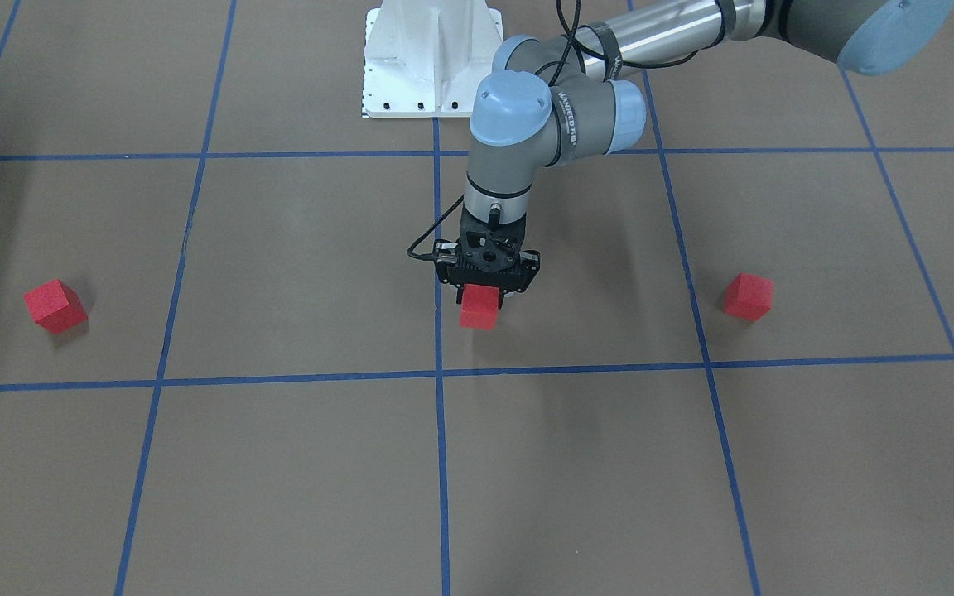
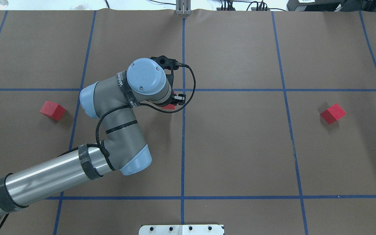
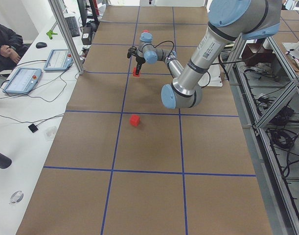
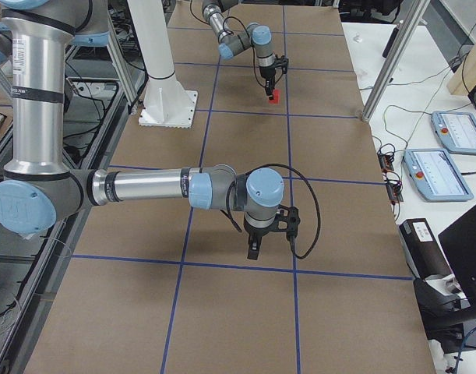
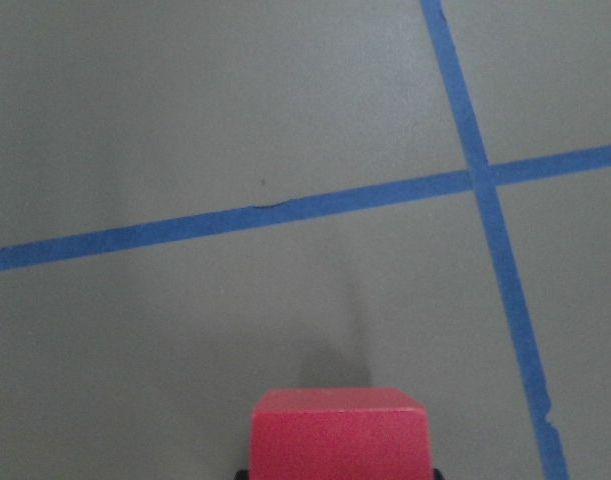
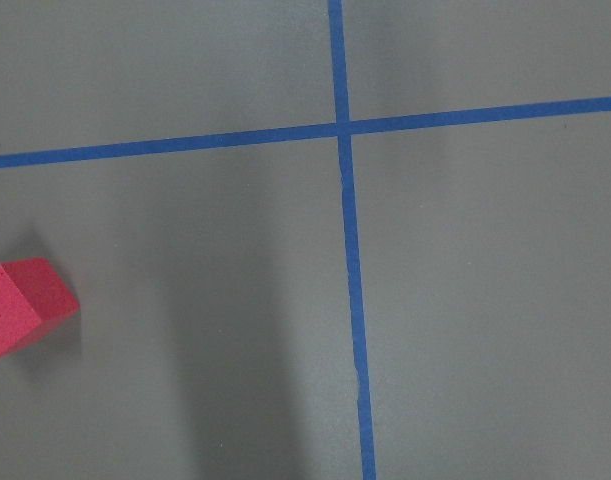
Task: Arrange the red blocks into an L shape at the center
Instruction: 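Close the left gripper on the middle red cube and lift, then carry the cube to the grid center and set it down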
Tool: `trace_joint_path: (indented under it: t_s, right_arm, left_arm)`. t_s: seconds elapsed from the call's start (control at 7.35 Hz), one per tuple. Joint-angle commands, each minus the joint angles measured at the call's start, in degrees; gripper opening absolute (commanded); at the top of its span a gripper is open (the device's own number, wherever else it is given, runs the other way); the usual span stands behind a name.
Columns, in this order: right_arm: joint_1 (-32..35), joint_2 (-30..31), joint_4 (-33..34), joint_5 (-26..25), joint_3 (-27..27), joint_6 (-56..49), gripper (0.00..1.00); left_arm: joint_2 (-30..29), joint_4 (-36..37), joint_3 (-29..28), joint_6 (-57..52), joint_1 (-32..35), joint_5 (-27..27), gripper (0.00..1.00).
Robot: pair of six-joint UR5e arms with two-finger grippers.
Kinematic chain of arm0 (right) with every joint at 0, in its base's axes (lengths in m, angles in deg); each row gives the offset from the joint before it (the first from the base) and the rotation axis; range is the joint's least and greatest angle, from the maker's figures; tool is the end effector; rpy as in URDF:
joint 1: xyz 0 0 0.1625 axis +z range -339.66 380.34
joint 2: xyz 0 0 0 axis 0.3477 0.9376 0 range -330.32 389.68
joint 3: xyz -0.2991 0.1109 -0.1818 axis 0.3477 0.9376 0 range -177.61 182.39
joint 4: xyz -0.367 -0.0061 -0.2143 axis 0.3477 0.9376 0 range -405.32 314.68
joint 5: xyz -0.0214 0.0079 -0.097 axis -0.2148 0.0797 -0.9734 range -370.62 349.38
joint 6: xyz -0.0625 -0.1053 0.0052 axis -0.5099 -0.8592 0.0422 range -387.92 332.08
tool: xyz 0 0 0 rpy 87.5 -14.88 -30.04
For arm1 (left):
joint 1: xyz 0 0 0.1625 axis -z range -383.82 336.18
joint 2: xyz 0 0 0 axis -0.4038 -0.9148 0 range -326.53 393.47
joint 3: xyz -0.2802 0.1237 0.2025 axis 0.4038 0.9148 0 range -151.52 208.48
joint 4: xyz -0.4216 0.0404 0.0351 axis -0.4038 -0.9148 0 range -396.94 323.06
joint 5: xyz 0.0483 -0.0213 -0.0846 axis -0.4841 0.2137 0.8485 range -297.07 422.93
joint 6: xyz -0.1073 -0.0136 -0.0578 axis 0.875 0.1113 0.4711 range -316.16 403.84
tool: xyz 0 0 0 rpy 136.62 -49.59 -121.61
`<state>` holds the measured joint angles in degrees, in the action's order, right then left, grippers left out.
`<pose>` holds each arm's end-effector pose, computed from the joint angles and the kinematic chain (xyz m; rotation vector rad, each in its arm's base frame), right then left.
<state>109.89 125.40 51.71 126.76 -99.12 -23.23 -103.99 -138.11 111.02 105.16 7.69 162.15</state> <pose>0.0395 -0.4630 0.5722 -0.0574 -0.8252 0.0785 0.5685 -0.4818 0.1496 0.3168 0.8460 0.0259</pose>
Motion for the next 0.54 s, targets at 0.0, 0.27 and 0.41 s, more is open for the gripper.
trace_joint_path:
  t_s: [0.0,0.27,0.41]
  right_arm:
    - [-0.07,0.0,0.0,0.0,0.08,-0.03,0.99]
    - [-0.07,0.0,0.0,0.0,0.08,-0.03,0.99]
    - [-0.07,0.0,0.0,0.0,0.08,-0.03,0.99]
  left_arm:
    - [-8.4,3.67,-8.23,1.42,0.66,0.09,0.0]
    - [-9.05,3.35,-9.85,3.44,0.57,0.01,0.0]
    - [-9.14,2.99,-10.9,3.63,0.49,0.01,0.0]
